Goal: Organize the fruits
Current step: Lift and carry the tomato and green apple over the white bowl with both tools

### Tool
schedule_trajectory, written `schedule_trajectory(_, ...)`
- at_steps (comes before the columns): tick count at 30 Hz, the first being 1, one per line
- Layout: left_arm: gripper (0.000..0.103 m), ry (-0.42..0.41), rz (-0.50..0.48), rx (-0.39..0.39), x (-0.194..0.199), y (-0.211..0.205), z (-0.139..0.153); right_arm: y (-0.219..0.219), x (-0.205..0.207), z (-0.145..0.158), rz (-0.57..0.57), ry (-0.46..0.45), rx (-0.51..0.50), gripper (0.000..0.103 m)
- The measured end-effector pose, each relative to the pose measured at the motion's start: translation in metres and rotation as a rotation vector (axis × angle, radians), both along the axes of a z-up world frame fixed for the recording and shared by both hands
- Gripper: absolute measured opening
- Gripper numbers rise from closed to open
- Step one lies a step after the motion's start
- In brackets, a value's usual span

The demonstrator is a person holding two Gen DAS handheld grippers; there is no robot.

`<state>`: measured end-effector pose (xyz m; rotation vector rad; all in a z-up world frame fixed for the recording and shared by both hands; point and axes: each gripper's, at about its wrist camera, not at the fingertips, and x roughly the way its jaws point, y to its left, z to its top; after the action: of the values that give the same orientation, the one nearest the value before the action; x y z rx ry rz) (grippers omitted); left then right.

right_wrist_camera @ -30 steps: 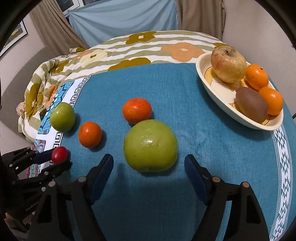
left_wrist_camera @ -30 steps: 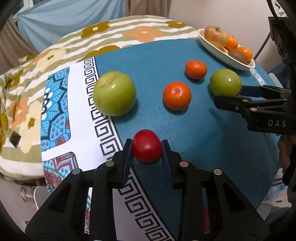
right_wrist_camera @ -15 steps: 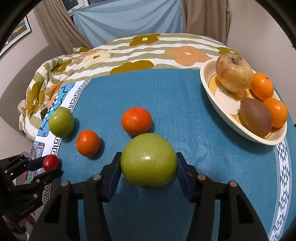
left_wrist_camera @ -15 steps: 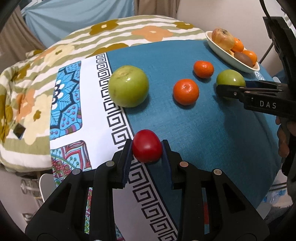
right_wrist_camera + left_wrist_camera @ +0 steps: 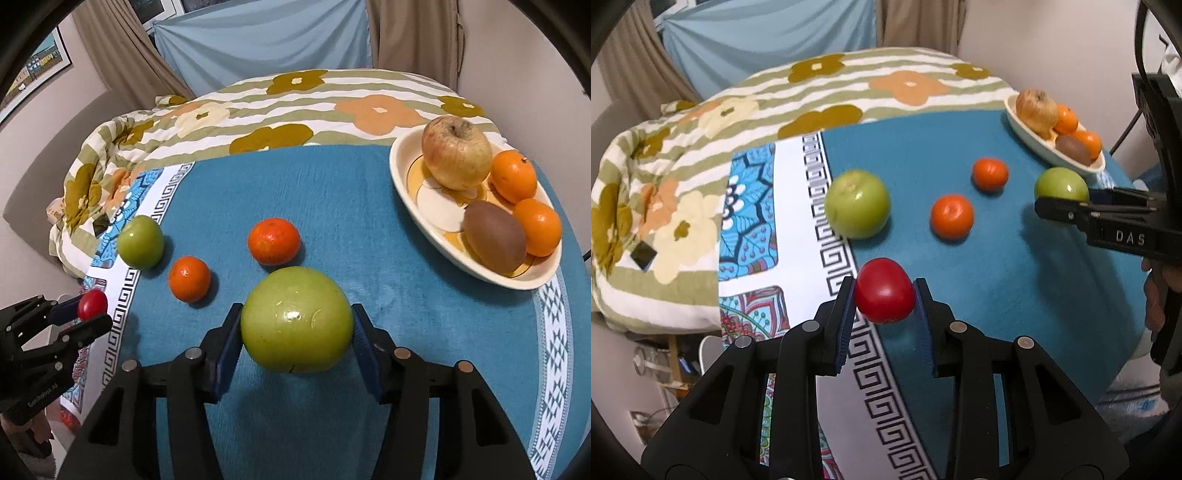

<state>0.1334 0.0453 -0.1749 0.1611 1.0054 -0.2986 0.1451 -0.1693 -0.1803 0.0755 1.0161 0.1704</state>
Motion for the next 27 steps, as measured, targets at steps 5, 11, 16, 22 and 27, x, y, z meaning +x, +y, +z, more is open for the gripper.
schedule_trajectory(5,0.035,-0.033,0.003,-0.016,0.0,-0.014,0.022,-0.013,-0.005,0.019,0.014,-0.025,0.002,0.052)
schedule_trajectory(11,0.035,-0.077,0.0,-0.031,0.004,-0.046,0.05,-0.041,-0.006,0.042,0.021,-0.053,0.007,0.052)
schedule_trajectory(16,0.035,-0.095,-0.008,-0.044,0.012,-0.077,0.066,-0.07,-0.005,0.057,0.017,-0.062,0.014,0.052)
schedule_trajectory(22,0.035,-0.114,-0.028,-0.063,0.029,-0.125,0.079,-0.108,0.003,0.07,0.014,-0.071,0.018,0.052)
schedule_trajectory(27,0.035,-0.114,-0.048,-0.083,0.046,-0.167,0.081,-0.141,0.016,0.075,0.013,-0.078,0.017,0.052)
